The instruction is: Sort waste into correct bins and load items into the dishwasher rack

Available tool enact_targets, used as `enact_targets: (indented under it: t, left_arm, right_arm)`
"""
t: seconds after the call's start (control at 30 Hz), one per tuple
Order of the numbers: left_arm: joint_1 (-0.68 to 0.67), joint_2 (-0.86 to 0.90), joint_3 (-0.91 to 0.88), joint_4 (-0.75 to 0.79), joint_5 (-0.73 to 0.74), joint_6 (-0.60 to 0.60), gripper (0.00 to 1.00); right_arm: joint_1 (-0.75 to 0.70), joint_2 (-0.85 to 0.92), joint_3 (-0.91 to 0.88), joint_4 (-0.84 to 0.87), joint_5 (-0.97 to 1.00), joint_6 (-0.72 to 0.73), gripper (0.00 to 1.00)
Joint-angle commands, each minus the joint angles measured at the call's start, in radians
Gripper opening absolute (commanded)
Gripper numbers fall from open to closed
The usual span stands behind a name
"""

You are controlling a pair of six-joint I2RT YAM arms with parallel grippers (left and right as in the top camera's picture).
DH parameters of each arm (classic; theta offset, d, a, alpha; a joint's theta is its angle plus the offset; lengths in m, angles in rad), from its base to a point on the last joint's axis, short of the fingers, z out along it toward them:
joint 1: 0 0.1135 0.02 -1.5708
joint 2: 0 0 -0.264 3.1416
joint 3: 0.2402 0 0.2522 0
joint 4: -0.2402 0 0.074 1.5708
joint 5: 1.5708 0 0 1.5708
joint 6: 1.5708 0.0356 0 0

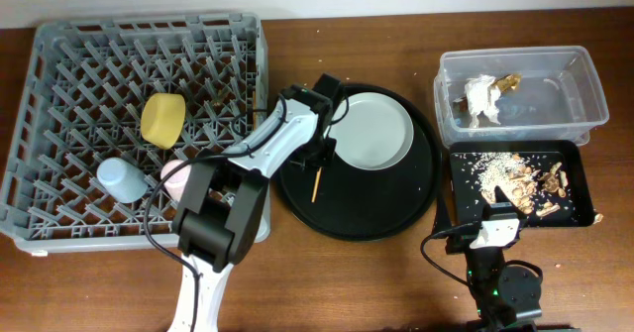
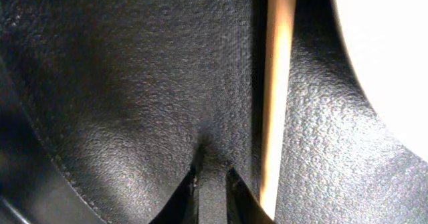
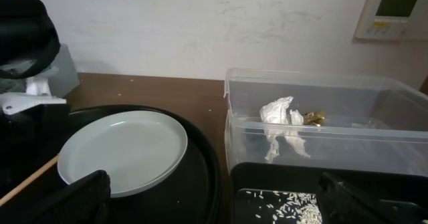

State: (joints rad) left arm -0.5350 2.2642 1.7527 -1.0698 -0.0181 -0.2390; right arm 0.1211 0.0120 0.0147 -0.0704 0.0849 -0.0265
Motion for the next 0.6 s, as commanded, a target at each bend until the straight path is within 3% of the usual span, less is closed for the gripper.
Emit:
enact_targets:
  t: [0.0, 0.07, 0.1, 0.27, 0.33, 0.37, 0.4, 0.43, 0.57]
  left_arm:
    - [-0.012, -0.002, 0.038, -0.093, 0.022, 0.008, 0.26]
    - [-0.012, -0.05, 0.084, -0.114, 0.021, 0.001, 0.4]
    - [-0.012, -0.053, 0.084, -0.113, 0.023, -0.003, 0.41]
    - [-0.04, -0.051, 0.005, -0.05, 0.051, -0.155, 0.42]
    - [-0.063, -0.051, -0.064, 0.007, 0.049, -0.158, 0.42]
    - [-0.063, -0.051, -0.089, 0.023, 0.048, -0.162, 0.4]
    - [-0.06, -0.051, -0.099, 0.023, 0.048, -0.169, 0.26]
    - [-0.058, -0.053, -0.097, 0.015, 0.048, -0.168, 0.02]
    - [-0.003, -0.103, 0.08, -0.164, -0.005, -0.167, 0.0]
  right_arm:
    - [-0.002, -0.006, -0.009, -0.001, -0.003, 0.005, 0.98]
    - [-0.002, -0.006, -0.009, -0.001, -0.003, 0.005, 0.98]
    - [-0.002, -0.006, -0.009, -0.001, -0.003, 0.005, 0.98]
    - [-0.002, -0.006, -0.009, -0.001, -0.002, 0.005, 0.98]
    - [-0.002, -0.006, -0.009, -0.001, -0.003, 0.005, 0.98]
    - [-0.002, -0.006, -0.009, -0.001, -0.003, 0.005, 0.98]
    - [-0.002, -0.006, -0.009, -0.001, -0.003, 0.005, 0.98]
    - [-0.002, -0.006, -0.009, -0.001, -0.003, 0.005, 0.99]
    - [-0.002, -0.006, -0.009, -0.001, -0.003, 0.005, 0.98]
